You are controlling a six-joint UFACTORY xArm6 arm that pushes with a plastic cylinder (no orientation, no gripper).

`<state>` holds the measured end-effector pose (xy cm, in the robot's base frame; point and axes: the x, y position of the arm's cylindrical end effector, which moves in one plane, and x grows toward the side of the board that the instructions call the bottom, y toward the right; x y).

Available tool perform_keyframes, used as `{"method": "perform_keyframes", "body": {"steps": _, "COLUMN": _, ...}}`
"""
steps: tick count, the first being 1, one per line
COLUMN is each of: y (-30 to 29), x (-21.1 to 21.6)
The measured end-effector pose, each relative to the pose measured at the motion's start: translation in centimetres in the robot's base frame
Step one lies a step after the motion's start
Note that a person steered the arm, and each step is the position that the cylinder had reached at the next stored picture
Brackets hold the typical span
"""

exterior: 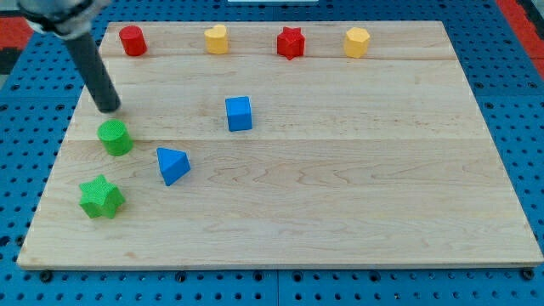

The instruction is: Push the blue triangle into the green blocks

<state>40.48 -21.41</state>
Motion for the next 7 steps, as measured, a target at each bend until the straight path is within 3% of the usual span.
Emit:
{"method": "perform_keyframes", "body": {"steps": 2, "y": -2.6, "x": 7.3}}
{"method": "perform_keyframes", "body": {"steps": 4, "y": 3.8, "x": -0.1}}
{"method": "perform_keyframes", "body": {"steps": 5, "y": 9.4, "x": 1.6}}
{"method": "perform_keyframes", "body": {"steps": 6, "y": 7.7, "x": 6.7}}
{"method": "perform_keyframes", "body": {"steps": 7, "y": 6.1, "x": 6.9}}
